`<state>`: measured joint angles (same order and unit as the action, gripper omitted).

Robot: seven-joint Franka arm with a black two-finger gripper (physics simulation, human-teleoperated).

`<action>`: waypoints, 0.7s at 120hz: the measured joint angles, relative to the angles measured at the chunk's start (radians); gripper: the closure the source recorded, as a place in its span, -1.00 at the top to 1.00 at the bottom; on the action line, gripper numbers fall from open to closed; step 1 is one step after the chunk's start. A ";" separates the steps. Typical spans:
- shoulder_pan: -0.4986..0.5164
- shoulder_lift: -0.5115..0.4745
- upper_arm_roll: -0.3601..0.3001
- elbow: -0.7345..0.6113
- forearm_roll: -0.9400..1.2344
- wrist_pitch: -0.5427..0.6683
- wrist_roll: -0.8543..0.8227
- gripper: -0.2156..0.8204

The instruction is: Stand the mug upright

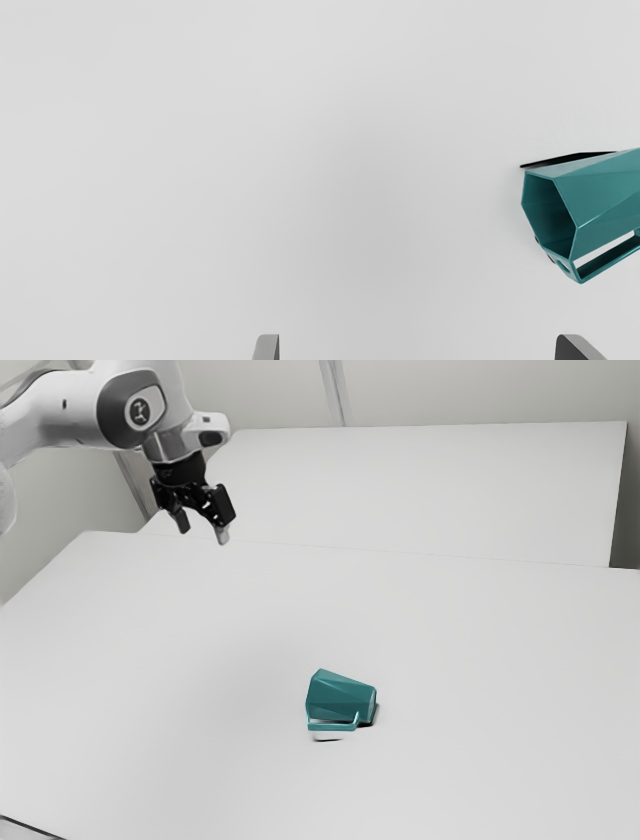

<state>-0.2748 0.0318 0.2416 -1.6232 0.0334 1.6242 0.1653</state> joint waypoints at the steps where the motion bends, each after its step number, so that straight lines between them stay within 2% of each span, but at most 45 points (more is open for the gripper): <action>1: -0.001 0.000 0.000 0.000 0.000 0.000 0.000 0.58; 39: -0.061 -0.017 0.005 -0.043 -0.013 0.021 -0.008 0.58; 59: -0.089 -0.075 0.016 -0.191 -0.058 0.107 -0.027 0.58; 84: -0.035 -0.173 0.023 -0.435 -0.144 0.283 -0.073 0.58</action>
<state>-0.3103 -0.1414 0.2648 -2.0585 -0.1101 1.9070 0.0922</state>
